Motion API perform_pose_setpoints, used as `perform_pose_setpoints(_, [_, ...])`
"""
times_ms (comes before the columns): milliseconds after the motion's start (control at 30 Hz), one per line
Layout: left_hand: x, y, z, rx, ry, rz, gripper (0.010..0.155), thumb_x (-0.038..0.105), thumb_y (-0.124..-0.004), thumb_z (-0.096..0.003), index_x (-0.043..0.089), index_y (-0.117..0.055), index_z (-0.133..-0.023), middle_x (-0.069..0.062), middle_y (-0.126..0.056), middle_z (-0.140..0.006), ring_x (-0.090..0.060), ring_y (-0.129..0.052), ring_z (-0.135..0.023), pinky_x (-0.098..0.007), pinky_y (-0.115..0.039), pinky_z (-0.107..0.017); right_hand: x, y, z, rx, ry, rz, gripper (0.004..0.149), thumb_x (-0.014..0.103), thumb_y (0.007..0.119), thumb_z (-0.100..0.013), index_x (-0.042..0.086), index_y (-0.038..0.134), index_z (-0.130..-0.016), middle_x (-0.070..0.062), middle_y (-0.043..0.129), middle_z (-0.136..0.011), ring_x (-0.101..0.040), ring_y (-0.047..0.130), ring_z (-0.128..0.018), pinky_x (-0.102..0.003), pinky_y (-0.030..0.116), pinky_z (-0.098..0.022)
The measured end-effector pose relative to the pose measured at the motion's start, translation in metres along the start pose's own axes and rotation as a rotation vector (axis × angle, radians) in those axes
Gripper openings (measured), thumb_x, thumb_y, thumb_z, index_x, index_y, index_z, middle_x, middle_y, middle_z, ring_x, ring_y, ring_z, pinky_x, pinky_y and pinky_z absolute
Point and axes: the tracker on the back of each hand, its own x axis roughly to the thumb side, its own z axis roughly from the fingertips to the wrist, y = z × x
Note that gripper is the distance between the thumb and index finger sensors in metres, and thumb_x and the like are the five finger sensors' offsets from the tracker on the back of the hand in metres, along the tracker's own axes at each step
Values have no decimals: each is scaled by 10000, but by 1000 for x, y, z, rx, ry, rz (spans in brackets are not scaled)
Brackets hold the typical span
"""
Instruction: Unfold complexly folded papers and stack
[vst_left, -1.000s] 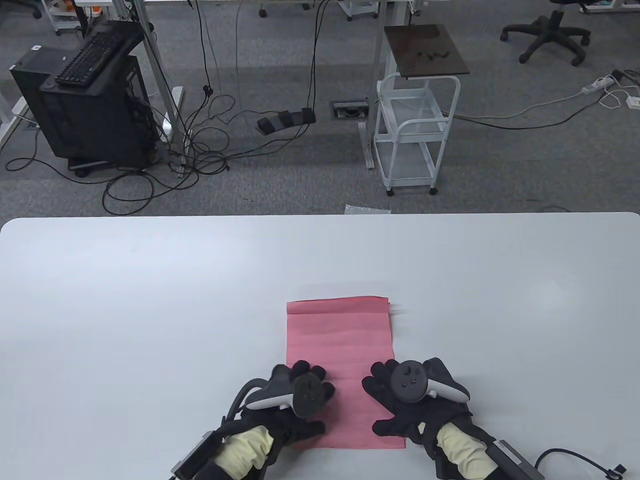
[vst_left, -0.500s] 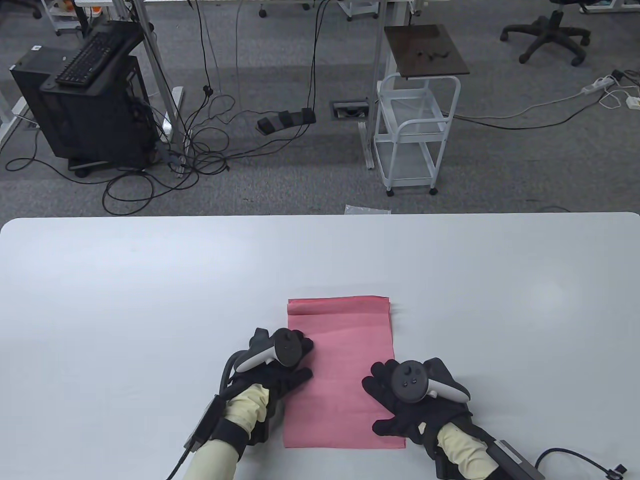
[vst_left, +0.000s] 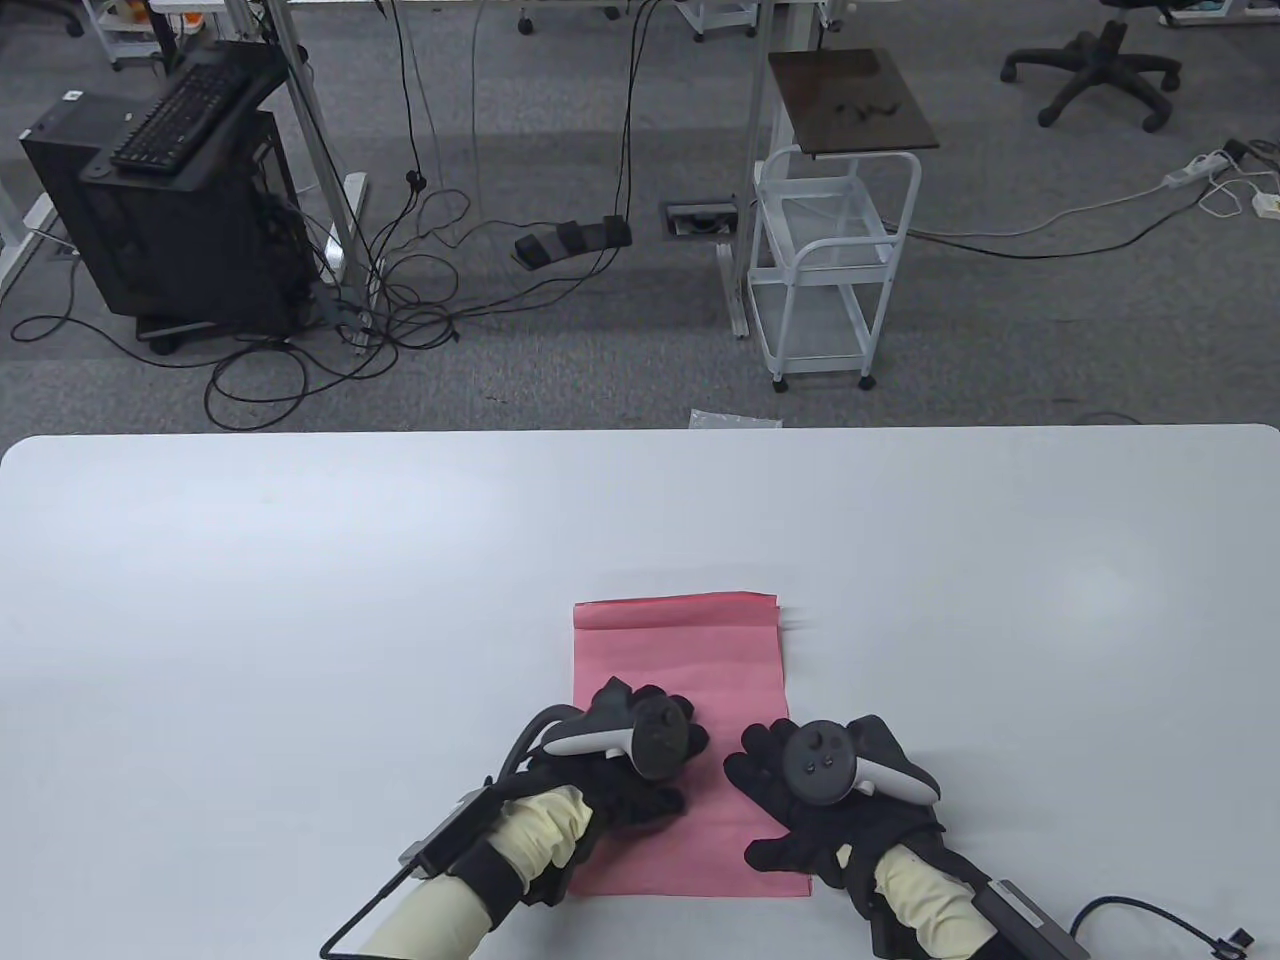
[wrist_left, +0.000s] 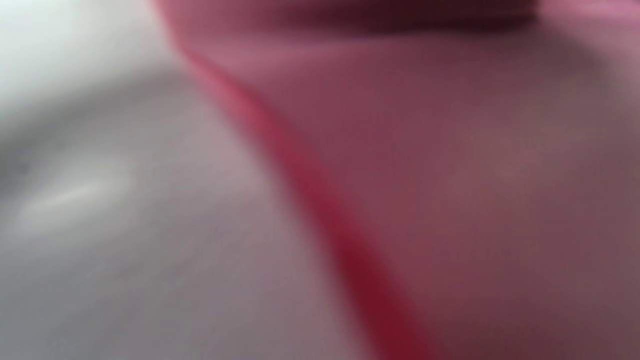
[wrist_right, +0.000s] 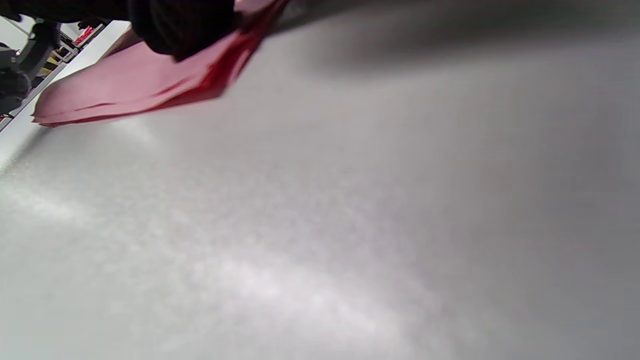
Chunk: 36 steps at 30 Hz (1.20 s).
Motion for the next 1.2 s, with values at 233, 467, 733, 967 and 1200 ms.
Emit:
perform_pose_setpoints(233, [-42, 28, -38, 49, 148, 203, 660, 598, -486, -533, 484, -45, -1011, 246, 107, -1083, -93, 105, -1069, -509, 61, -741, 0, 0, 0, -2, 0, 1, 785, 541, 674, -482, 423, 146, -1051, 165, -52, -1114, -111, -152, -987, -485, -129, -660])
perform_pose_setpoints(467, [-87, 46, -49, 91, 337, 327, 630, 621, -473, -526, 512, -72, -1000, 291, 101, -1081, -39, 111, -1079, -501, 69, -742, 0, 0, 0, -5, 1, 6, 788, 545, 668, -482, 422, 139, -1053, 160, -53, -1115, -112, -153, -989, -486, -128, -662])
perform_pose_setpoints(733, [-96, 45, -50, 80, 314, 432, 652, 597, -476, -536, 492, -37, -1006, 274, 144, -1068, -52, 171, -1051, -507, 101, -716, 0, 0, 0, -2, 0, 6, 786, 543, 669, -483, 421, 139, -1051, 158, -55, -1114, -116, -153, -987, -489, -128, -660])
perform_pose_setpoints(967, [-81, 41, -18, 299, 190, 428, 698, 572, -504, -547, 412, -45, -1048, 177, 177, -1065, -163, 190, -1019, -532, 84, -694, 1, -5, 2, -6, -17, -69, 702, 511, 632, -518, 388, 223, -1074, 137, 18, -1138, -132, -107, -1008, -498, -112, -665])
perform_pose_setpoints(1200, [-44, 22, 70, 418, 137, 509, 695, 561, -502, -567, 365, -85, -1088, 108, 136, -1109, -229, 159, -1036, -554, 74, -680, 19, -24, 20, -160, -27, -148, 679, 496, 622, -528, 334, 293, -1099, 151, 25, -1144, -81, -156, -982, -469, -116, -672])
